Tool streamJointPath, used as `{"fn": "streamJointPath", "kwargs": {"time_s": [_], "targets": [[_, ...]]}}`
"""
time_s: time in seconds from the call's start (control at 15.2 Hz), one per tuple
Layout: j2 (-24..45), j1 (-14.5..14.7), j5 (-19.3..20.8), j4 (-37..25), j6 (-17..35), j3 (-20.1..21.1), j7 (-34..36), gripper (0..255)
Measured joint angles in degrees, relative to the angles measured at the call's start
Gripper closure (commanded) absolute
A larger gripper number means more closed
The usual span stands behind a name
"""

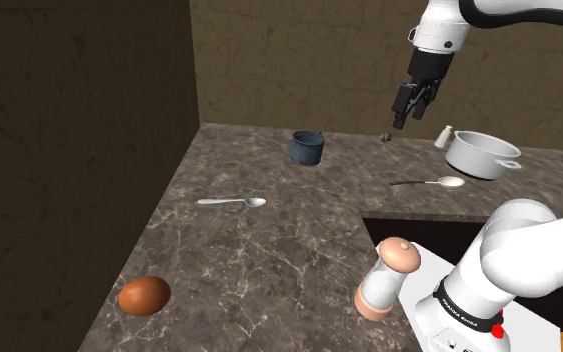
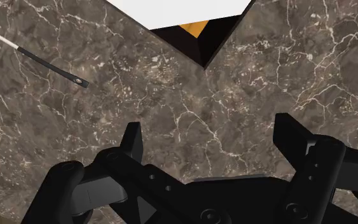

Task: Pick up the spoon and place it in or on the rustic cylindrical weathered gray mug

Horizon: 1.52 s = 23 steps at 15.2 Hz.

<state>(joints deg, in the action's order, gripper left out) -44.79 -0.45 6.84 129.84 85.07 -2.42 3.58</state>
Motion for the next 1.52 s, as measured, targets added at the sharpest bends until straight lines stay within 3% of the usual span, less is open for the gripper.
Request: {"fn": "streamJointPath", "kwargs": {"time_s": [0.2, 0.86, 1.52], "targets": [[1.45, 0.67, -0.54, 0.67, 2.34, -0.01, -0.39, 0], [13.75, 5.77, -4.54, 3.63, 20.24, -0.65, -5.71, 0], [30.12, 11.18, -10.04, -0.44, 35.22, -0.04, -12.75, 0]]}}
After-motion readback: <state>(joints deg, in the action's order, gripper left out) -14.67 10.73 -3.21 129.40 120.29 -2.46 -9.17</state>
